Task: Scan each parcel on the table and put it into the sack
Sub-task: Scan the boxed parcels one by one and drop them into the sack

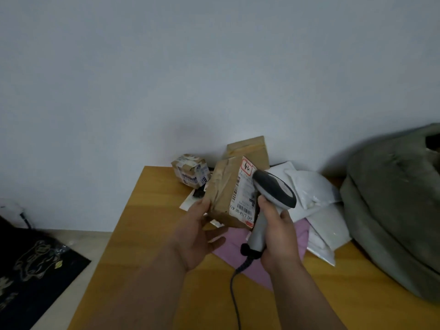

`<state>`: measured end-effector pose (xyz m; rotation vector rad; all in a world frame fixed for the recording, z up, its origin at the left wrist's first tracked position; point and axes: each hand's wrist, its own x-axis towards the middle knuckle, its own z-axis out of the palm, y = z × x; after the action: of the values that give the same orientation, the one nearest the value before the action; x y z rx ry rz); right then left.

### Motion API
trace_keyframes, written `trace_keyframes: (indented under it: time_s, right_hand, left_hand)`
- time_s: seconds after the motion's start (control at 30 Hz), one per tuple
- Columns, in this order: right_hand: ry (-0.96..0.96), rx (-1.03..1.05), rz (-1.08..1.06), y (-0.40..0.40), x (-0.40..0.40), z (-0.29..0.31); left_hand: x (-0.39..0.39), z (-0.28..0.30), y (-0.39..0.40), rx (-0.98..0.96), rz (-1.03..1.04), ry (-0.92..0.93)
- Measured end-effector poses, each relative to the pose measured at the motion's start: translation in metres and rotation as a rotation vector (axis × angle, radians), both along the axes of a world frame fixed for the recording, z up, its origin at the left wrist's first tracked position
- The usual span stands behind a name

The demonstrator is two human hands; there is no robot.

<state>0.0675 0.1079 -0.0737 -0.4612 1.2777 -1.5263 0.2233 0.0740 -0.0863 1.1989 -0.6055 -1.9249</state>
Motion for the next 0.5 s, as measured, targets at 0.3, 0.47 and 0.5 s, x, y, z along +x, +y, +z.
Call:
trace_keyframes:
  time_s: [0.3,0.47,0.5]
  right_hand:
    - [0.122,-0.041,-0.027,0.045,-0.002,0.018]
    - [0.145,-0.032,-0.039,0.061,-0.025,0.024]
    - [0.152,-0.023,-0.043,0.065,-0.032,0.024]
  left_hand:
    - [-0.008,0.019,0.038,-0.217,-0.095,-0.278]
    - [-0.025,0.020,0.049,-0.215,-0.140,-0.173]
    - [-0.032,0.019,0.051,-0.212,-0.125,-0.151]
